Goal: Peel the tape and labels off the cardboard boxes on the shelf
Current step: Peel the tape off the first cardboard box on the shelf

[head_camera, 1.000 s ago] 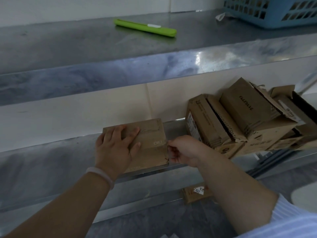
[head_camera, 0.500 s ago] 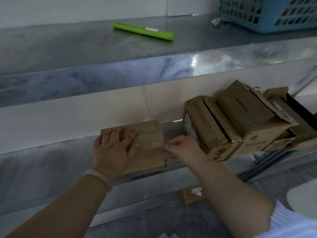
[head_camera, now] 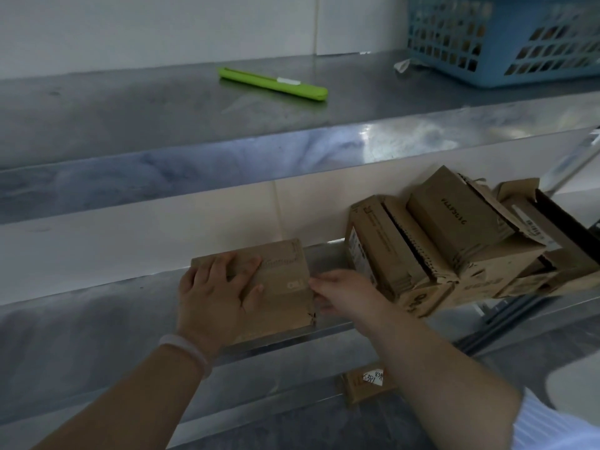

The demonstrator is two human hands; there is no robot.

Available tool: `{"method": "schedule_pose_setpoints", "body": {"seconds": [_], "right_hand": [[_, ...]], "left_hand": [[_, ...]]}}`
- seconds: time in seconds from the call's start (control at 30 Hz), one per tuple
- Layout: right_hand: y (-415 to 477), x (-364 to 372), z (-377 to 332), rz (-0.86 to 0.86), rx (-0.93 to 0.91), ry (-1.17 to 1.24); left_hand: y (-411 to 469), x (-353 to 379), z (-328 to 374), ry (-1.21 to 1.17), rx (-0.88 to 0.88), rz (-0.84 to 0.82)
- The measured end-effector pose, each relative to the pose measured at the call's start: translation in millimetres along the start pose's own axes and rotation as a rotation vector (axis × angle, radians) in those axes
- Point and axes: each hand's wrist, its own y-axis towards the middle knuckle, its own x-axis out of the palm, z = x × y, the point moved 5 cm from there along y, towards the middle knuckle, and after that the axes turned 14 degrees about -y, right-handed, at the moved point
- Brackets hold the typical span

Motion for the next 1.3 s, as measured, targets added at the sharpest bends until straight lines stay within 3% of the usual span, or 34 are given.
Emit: {"method": "schedule_pose_setpoints", "body": {"seconds": [0.13,0.4,0.53,0.67,0.87,0.93,1.07,1.17,1.3], "right_hand": [[-1.5,3.7,3.5,0.075,0.007,0.19],[9.4,9.9,11.5,-0.085,0.214,0.381],[18.5,12.4,10.8,-0.158,0.231,0.312],[27.4,7.3,5.3,-0.125,0.116,0.171],[30.2,0.8,-7.1,0.115,-0.139,-0.266],[28.3,-0.1,-1.1,0.145,-0.147,-0.149],[21.2,9.4,17.2,-0.008,0.056,0.429],[22.6,8.6,16.1,-0.08,0.09,0.426],[25.4,4.9,7.5,-0.044,0.091,0.369]], "left_hand": [[-0.6,-1.8,-1.5,-0.011,0.023,0.0],[-0.5,-0.7,-4.1,-0.029,0.041,-0.005],[-0.3,-0.6,-4.2,-0.024,0.037,-0.01],[0.8,-0.9,-3.2,-0.01,0.028,-0.014],[2.8,-0.6,-4.2,-0.01,0.006,-0.017],[3.0,-0.2,-4.6,-0.013,0.012,-0.012],[3.4,0.9,-3.3,-0.017,0.029,0.001],[3.1,1.0,-3.1,-0.014,0.034,0.009],[3.2,0.6,-2.7,-0.023,0.032,0.011]]}}
